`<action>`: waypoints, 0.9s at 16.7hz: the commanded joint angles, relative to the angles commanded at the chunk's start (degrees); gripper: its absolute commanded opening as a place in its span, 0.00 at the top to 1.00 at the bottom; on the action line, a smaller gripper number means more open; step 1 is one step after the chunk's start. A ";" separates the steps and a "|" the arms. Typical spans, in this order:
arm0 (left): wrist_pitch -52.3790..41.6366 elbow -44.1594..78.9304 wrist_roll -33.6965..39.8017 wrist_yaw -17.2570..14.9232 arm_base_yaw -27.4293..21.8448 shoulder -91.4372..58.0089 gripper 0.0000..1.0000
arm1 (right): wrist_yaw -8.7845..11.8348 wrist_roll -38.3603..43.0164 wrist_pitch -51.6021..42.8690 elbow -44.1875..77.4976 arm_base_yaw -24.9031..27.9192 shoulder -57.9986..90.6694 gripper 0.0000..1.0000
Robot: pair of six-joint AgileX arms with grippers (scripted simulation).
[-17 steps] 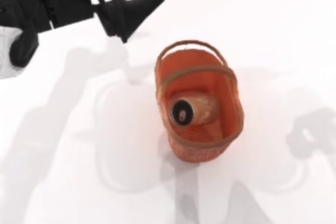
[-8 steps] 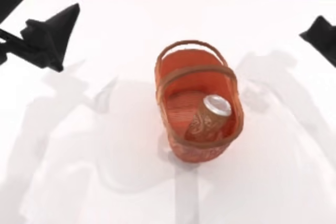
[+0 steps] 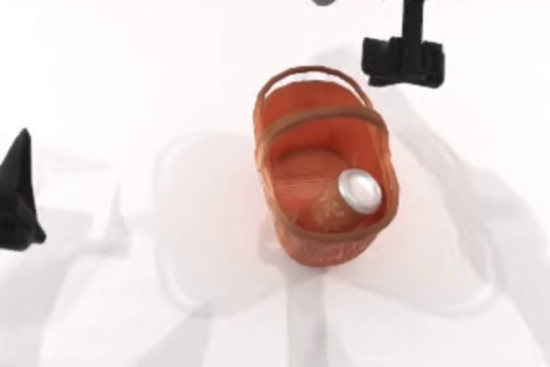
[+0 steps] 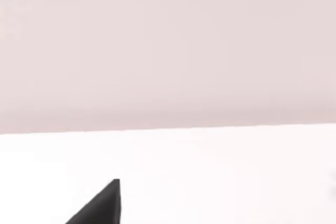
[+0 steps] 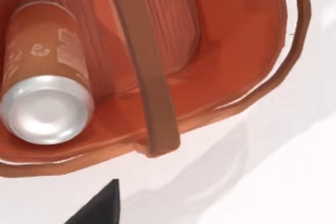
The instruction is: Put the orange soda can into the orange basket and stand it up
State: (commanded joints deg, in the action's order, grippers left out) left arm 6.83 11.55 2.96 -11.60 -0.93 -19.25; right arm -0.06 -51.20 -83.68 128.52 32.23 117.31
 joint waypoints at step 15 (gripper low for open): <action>-6.83 -11.56 -2.96 11.60 2.08 19.25 0.00 | -0.30 -8.61 -15.40 20.42 5.35 22.40 0.00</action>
State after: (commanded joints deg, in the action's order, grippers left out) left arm 0.00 0.00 0.00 0.00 1.15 0.00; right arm -0.36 -59.80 -99.08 148.94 37.58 139.72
